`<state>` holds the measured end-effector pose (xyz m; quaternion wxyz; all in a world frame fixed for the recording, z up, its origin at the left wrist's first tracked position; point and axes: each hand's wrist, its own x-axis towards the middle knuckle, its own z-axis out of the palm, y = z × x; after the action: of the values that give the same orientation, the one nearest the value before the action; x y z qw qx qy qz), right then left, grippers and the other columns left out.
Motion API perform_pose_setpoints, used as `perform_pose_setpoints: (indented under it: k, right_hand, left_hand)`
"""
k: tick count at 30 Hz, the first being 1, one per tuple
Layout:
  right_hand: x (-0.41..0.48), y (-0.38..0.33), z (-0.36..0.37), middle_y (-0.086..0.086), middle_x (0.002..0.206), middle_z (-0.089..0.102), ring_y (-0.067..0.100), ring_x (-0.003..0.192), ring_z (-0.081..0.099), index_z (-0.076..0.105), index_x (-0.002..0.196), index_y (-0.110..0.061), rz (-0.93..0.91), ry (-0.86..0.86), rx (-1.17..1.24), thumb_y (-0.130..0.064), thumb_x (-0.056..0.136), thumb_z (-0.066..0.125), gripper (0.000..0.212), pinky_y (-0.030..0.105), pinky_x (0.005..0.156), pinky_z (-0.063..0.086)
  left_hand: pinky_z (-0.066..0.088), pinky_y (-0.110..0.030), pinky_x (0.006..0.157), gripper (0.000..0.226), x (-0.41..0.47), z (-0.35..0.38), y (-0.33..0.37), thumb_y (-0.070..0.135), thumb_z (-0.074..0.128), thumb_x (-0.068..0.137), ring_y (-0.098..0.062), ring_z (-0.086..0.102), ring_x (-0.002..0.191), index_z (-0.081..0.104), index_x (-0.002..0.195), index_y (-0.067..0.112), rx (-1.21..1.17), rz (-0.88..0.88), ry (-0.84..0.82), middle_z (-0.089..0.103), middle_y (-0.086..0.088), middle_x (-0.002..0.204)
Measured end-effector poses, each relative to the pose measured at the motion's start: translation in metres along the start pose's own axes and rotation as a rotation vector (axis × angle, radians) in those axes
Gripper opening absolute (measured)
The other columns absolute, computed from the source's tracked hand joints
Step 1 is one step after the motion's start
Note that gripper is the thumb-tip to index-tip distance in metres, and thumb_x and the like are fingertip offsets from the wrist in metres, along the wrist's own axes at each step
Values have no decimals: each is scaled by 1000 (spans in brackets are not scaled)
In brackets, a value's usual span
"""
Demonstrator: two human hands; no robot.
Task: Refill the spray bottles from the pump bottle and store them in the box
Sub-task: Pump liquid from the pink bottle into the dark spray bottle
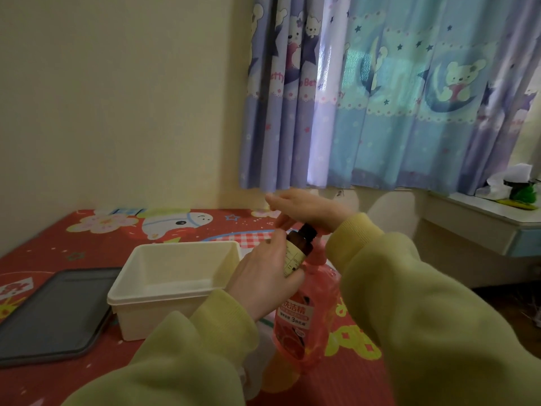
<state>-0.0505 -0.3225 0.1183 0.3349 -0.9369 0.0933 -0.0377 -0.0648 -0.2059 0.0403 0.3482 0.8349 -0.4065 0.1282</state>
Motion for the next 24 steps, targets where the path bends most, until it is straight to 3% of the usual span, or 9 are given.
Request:
perform_pose_setpoints:
  k: [3, 5, 8, 12, 16, 20, 24]
  right_hand:
    - [-1, 2, 0, 9, 97, 62, 24, 95, 61, 48, 129, -11, 3, -11, 53, -54, 95, 29, 58, 36, 90, 47]
    - [0, 6, 0, 6, 92, 64, 24, 96, 62, 47, 130, -11, -12, -7, 60, -57, 94, 28, 61, 38, 97, 45]
    - [2, 12, 2, 11, 101, 67, 24, 98, 64, 47, 132, -12, -39, 36, 93, -59, 93, 27, 64, 34, 97, 43]
    - [1, 15, 8, 14, 108, 68, 23, 97, 65, 51, 126, -12, -67, 87, 55, -54, 96, 24, 58, 27, 81, 41]
    - [0, 15, 11, 15, 106, 69, 26, 98, 65, 54, 121, -5, -84, 113, 4, -51, 97, 26, 59, 35, 91, 47]
    - [-4, 9, 7, 15, 103, 69, 28, 98, 65, 58, 110, -5, -86, 95, -56, -49, 97, 31, 53, 39, 90, 49]
    - [-5, -2, 1, 13, 98, 70, 28, 93, 66, 61, 92, -5, -202, 231, -38, -45, 96, 39, 46, 43, 89, 51]
  left_hand:
    - [40, -33, 61, 30, 1, 3, -1, 37, 54, 85, -21, 54, 74, 32, 96, 20, -14, -9, -14, 54, 0, 85]
    - [37, -30, 60, 29, 2, 7, -1, 36, 52, 86, -19, 51, 72, 28, 97, 22, -5, 11, -15, 53, 2, 84]
    - [40, -30, 62, 28, 4, 11, -3, 34, 51, 87, -18, 52, 73, 33, 103, 19, 16, 22, -17, 53, 3, 84]
    - [39, -29, 62, 28, 3, 16, -7, 37, 50, 87, -17, 52, 73, 32, 99, 20, 27, -10, -63, 53, 2, 83]
    - [42, -30, 62, 28, 2, 14, -7, 38, 51, 86, -18, 53, 73, 33, 95, 20, -11, -21, -92, 55, 2, 83]
    - [38, -26, 60, 29, 2, 7, -6, 39, 54, 85, -14, 51, 71, 34, 96, 22, -42, -16, -66, 53, 5, 82]
    - [36, -28, 60, 28, 6, -2, -1, 39, 57, 83, -18, 55, 77, 39, 95, 21, -70, -13, -15, 53, 4, 83]
